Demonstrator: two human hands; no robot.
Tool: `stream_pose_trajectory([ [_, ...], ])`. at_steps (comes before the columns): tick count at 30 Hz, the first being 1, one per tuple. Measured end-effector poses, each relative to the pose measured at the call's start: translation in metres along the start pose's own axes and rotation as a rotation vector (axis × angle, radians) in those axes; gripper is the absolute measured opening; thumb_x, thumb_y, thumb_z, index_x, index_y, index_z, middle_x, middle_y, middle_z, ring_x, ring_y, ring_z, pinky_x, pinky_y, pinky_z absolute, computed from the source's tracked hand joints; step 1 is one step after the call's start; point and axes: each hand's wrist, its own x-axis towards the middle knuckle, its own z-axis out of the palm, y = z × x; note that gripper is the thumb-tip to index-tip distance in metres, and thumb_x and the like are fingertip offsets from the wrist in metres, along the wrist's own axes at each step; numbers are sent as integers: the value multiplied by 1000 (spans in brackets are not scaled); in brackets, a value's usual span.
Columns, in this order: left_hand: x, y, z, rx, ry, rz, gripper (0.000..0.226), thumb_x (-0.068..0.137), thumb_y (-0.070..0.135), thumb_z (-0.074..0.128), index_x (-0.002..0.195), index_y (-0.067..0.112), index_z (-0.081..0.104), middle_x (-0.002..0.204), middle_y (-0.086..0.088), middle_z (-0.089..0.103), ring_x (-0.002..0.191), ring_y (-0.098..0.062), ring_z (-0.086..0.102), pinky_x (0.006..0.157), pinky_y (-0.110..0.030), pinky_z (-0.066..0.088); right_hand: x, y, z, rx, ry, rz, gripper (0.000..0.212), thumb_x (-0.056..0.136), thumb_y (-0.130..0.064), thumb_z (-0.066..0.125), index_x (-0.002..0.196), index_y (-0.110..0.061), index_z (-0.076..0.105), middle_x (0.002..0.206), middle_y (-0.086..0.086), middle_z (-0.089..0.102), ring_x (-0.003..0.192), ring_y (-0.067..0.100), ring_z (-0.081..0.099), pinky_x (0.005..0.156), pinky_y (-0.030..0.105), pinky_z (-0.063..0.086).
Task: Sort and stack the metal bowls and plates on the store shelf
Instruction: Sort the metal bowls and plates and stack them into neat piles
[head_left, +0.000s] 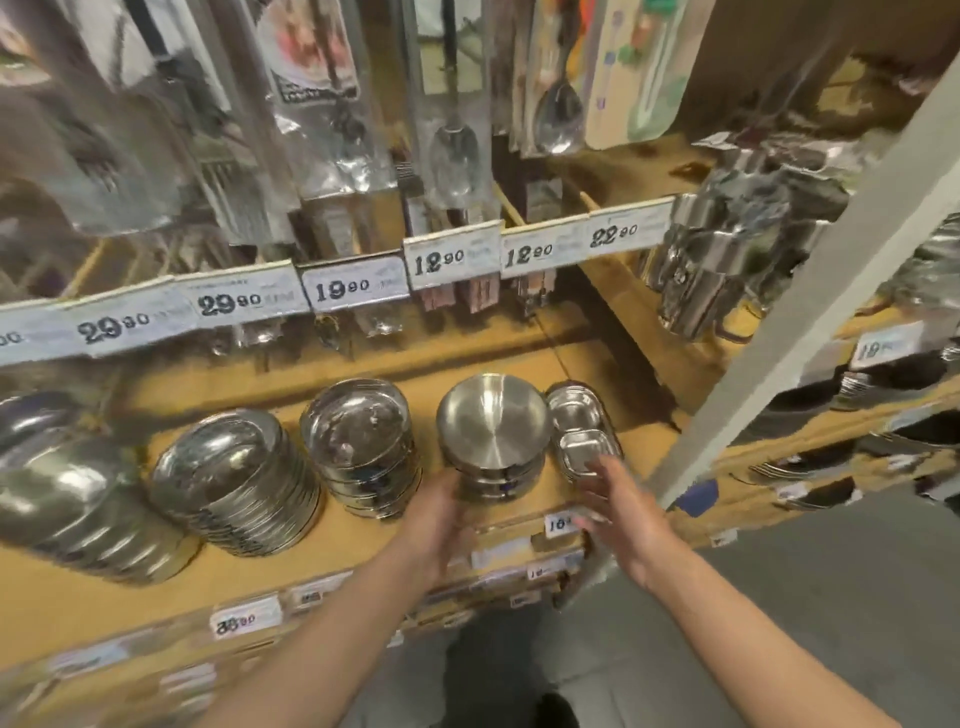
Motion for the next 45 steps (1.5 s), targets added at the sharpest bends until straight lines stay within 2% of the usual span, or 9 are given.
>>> stream_pose_trajectory([
  [5, 25, 4, 22, -187, 166, 7, 34, 102, 52, 41, 105, 29, 66, 79, 14, 78, 76, -5, 71, 68, -23, 58, 49, -26, 12, -46, -99, 58, 26, 105, -44, 43, 111, -27, 61, 106, -6, 65, 95, 8, 61, 73, 28, 49],
  [9, 45, 1, 35, -296, 288, -6, 40, 103, 59, 30, 105, 38, 65, 79, 20, 76, 90, -5, 63, 99, -35, 51, 79, -32, 26, -136, -137, 108, 33, 104, -51, 39, 111, -30, 64, 110, -7, 65, 95, 8, 58, 93, 35, 49],
  [12, 56, 0, 39, -349, 294, -31, 60, 101, 66, 19, 86, 45, 73, 72, 27, 73, 93, -2, 58, 82, -27, 50, 98, -30, 33, -150, -115, 105, 41, 103, -51, 40, 124, -25, 64, 119, -2, 67, 103, 14, 60, 103, 37, 46],
  [16, 67, 2, 37, -405, 360, -36, 61, 102, 64, 20, 84, 41, 73, 70, 28, 72, 97, -5, 57, 99, -34, 45, 106, -26, 38, -223, -118, 92, 38, 102, -53, 40, 116, -28, 65, 116, -2, 68, 105, 15, 60, 97, 39, 49],
  [23, 77, 6, 34, -385, 361, -41, 52, 101, 52, 34, 73, 47, 78, 78, 20, 76, 98, -10, 62, 64, -27, 53, 104, -24, 44, -198, -228, 113, 48, 98, -64, 36, 129, -35, 59, 132, -2, 63, 119, 20, 55, 88, 41, 47],
  [27, 73, -2, 34, -412, 390, -34, 52, 101, 46, 38, 65, 44, 76, 69, 16, 75, 89, -13, 63, 76, -33, 53, 105, -18, 47, -130, -178, 153, 48, 101, -61, 32, 129, -32, 59, 132, -4, 60, 125, 20, 51, 108, 50, 42],
  [33, 63, -23, 32, -453, 422, -64, 35, 100, 40, 41, 88, 29, 71, 69, 14, 75, 83, -14, 65, 77, -34, 50, 95, -4, 31, -155, -156, 183, 34, 101, -52, 41, 109, -30, 66, 111, -1, 69, 100, 19, 63, 79, 42, 55],
  [38, 56, -23, 25, -392, 408, -67, 31, 102, 37, 40, 92, 26, 67, 64, 13, 74, 66, -11, 71, 73, -36, 54, 91, -1, 26, -132, -223, 223, 42, 98, -52, 42, 121, -23, 63, 115, 4, 66, 102, 25, 59, 84, 48, 52],
  [45, 39, -25, 32, -377, 387, -82, 33, 98, 39, 41, 87, 26, 69, 65, 10, 73, 79, -19, 62, 65, -31, 50, 81, 6, 15, -136, -258, 189, 45, 100, -51, 37, 128, -24, 59, 130, 8, 63, 115, 28, 58, 95, 55, 51],
])
